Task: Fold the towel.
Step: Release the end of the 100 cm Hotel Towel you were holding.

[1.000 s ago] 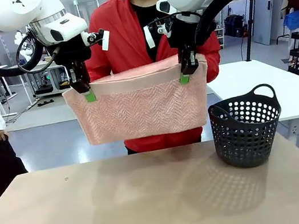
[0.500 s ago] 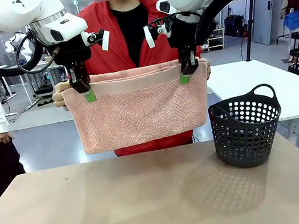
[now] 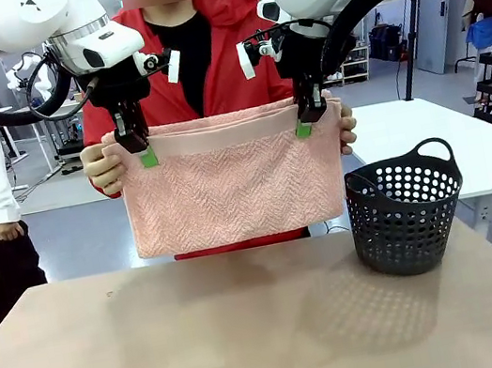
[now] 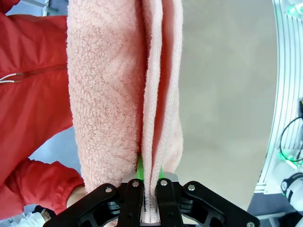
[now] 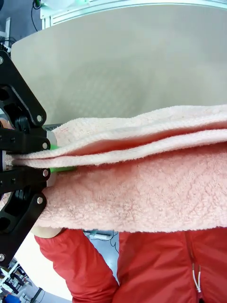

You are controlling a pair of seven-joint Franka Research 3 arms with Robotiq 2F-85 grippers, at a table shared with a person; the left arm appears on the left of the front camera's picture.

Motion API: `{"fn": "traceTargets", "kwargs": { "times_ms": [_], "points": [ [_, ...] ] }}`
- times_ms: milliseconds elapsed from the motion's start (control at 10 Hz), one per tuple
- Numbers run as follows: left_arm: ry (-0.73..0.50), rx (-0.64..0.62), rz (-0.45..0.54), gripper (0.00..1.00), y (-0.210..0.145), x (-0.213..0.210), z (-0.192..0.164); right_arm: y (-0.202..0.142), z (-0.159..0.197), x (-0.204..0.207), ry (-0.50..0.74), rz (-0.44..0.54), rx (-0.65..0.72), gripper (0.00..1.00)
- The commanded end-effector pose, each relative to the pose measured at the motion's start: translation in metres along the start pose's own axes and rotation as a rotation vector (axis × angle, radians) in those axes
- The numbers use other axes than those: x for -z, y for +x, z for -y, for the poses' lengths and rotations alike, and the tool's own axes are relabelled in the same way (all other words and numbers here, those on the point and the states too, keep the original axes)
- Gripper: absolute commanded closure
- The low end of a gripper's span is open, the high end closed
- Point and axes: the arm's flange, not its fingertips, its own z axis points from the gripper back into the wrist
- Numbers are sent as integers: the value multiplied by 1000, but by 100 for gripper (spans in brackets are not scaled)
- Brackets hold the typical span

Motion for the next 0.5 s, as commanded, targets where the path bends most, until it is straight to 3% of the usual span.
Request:
{"fn": "traceTargets", "kwargs": {
  "times_ms": [0, 400],
  "points": [
    [7, 4, -10, 99, -1, -1, 0, -1, 0, -1, -3, -5, -4, 100],
    [7, 4, -10, 99, -1, -1, 0, -1, 0, -1, -3, -5, -4, 100]
  ]
}}
